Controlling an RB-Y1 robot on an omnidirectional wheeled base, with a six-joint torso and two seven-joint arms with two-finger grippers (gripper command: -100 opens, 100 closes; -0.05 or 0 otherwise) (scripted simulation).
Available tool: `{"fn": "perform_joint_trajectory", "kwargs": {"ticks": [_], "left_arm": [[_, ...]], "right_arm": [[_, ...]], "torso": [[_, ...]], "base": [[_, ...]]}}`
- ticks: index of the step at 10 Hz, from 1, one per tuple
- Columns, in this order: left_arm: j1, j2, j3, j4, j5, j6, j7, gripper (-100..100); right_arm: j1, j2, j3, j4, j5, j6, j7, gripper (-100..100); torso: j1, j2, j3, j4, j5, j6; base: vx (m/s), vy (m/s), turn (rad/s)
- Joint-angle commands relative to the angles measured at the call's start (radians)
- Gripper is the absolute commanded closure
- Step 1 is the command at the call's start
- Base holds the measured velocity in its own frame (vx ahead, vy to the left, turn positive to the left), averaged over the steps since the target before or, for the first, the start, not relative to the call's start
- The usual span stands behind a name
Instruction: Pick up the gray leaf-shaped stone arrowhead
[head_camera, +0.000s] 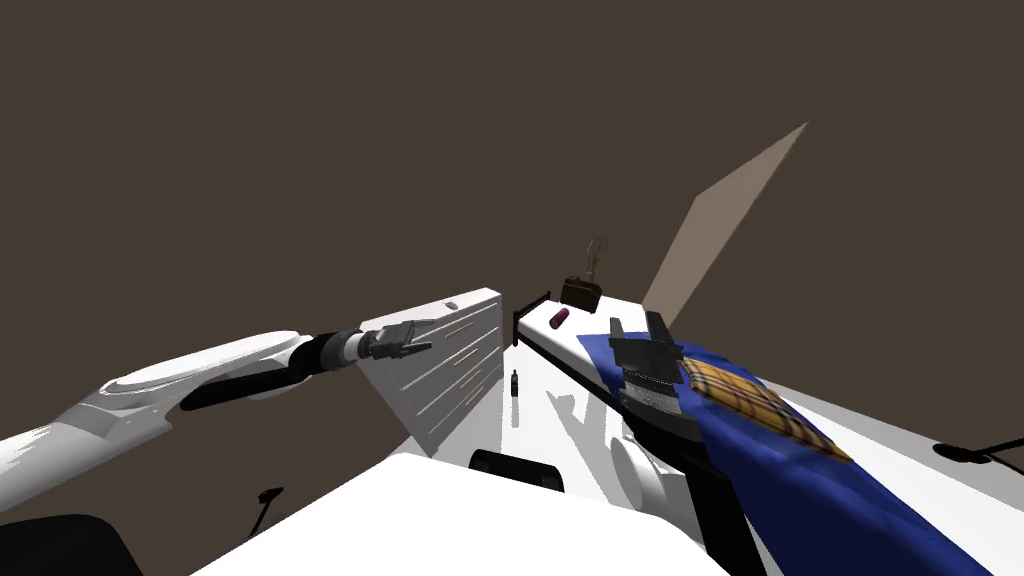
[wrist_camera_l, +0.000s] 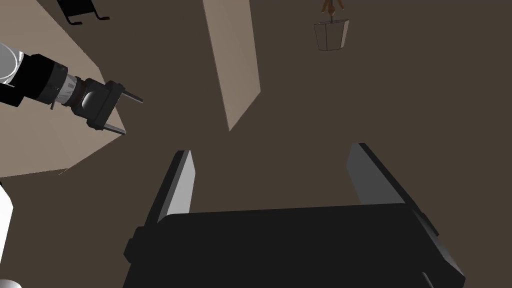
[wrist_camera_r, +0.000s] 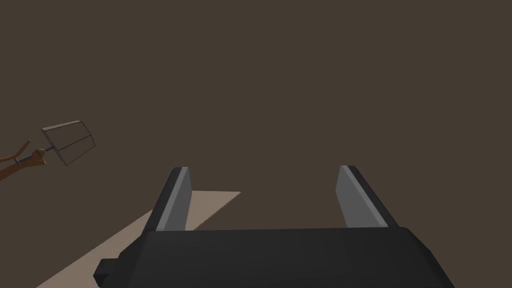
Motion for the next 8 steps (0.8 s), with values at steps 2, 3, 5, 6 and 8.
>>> {"fn": "perform_joint_trajectory", "kwargs": {"ticks": [2,3,5,6,8], "left_arm": [[0.003,0.081,0.018,0.051,-0.056,-0.041,-0.037,-100],[0.003,0.110,0.018,0.051,-0.056,-0.041,-0.037,-100],[0.006,0.162,0.028,0.085,-0.094,-0.068,-0.062,-100],[0.006,0.190,0.028,0.085,-0.094,-0.068,-0.062,-100],[0.009,0.250,0.034,0.120,-0.133,-0.093,-0.088,-100]], "right_arm": [[0.000,0.000,0.000,0.000,0.000,0.000,0.000,0],[0.000,0.000,0.000,0.000,0.000,0.000,0.000,0],[0.000,0.000,0.000,0.000,0.000,0.000,0.000,0],[0.000,0.000,0.000,0.000,0.000,0.000,0.000,0],[0.000,0.000,0.000,0.000,0.000,0.000,0.000,0]], "torso": [[0.000,0.000,0.000,0.000,0.000,-0.001],[0.000,-0.001,0.000,0.000,0.000,0.000],[0.001,0.000,0.000,0.000,0.000,-0.001],[0.000,-0.001,0.000,0.000,0.000,0.000],[0.001,-0.002,-0.001,0.000,0.000,0.000]], "base": [[0.013,-0.018,-0.165],[0.017,-0.011,-0.086],[0.012,-0.008,-0.056],[0.021,-0.006,-0.121],[0.035,-0.008,-0.149]]}}
